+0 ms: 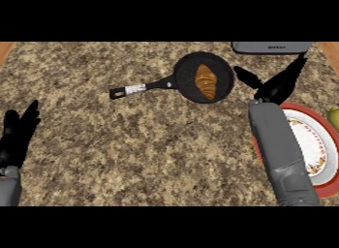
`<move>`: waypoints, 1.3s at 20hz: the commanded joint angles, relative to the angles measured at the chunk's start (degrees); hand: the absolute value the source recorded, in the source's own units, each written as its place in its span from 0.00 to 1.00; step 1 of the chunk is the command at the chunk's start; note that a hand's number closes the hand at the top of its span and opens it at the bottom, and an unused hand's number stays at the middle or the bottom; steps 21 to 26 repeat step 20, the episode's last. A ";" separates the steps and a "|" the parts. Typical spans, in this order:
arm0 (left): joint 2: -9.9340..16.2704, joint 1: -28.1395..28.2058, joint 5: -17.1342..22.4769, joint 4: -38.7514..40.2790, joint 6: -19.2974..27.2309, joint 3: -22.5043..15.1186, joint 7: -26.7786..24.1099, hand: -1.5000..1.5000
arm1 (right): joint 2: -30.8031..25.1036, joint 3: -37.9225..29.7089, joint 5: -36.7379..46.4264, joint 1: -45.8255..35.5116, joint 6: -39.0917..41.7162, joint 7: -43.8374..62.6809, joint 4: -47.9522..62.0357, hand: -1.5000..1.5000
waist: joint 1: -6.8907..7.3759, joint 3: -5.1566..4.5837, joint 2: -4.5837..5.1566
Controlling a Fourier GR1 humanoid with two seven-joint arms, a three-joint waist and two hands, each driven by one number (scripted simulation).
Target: Pick the croissant from the plate and place it in the pan
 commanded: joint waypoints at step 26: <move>0.78 0.55 0.07 3.03 -0.72 2.04 -2.76 0.50 | 0.21 26.03 0.91 66.26 20.73 18.39 -77.83 0.00 | -1.47 -0.10 0.13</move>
